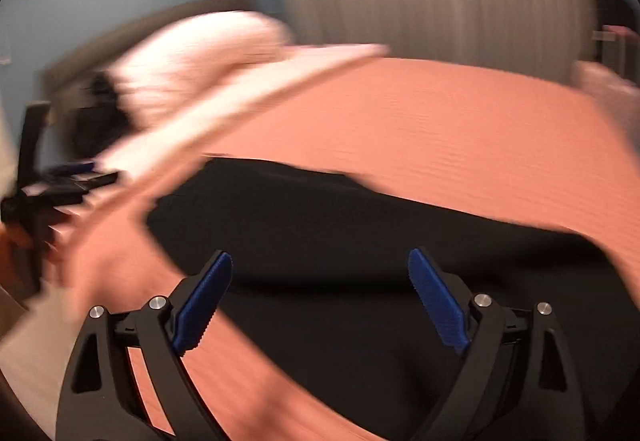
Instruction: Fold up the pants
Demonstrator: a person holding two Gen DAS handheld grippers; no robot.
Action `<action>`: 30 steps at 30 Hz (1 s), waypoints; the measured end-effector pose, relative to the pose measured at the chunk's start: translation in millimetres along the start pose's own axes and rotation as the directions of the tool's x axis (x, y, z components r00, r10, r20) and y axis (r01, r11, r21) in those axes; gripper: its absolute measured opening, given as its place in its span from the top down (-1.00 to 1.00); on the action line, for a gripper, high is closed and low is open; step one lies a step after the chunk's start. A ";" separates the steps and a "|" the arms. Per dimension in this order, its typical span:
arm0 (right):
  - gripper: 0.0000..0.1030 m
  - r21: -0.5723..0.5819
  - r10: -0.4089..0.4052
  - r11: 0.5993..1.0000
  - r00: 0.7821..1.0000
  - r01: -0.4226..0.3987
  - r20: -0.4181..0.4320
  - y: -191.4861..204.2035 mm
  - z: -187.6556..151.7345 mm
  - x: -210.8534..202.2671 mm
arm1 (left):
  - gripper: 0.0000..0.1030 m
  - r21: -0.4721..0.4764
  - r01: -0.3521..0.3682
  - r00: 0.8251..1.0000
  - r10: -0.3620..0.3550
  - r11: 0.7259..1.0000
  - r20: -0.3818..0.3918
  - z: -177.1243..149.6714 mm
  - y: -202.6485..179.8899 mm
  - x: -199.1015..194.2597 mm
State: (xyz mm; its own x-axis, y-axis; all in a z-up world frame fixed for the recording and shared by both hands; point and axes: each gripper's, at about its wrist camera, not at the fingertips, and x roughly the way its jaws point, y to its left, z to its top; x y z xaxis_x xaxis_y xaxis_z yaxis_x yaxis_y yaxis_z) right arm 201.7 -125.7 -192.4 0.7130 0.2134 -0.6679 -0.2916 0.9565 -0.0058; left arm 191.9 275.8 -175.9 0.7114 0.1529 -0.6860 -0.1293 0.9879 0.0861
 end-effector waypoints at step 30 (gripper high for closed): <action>0.95 -0.710 -0.323 0.636 0.940 0.302 0.111 -231.0 -24.5 -95.6 | -0.90 0.132 0.143 0.990 -0.140 0.981 -0.028 12.0 -267.2 -50.8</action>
State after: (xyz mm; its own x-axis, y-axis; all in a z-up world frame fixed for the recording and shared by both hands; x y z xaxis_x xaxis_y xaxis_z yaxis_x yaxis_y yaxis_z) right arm 185.3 -371.9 -145.5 0.8351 -0.0859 -0.5433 -0.4228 0.5317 -0.7339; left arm 198.6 4.5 -155.4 0.7025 0.0118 -0.7115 0.0659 0.9945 0.0816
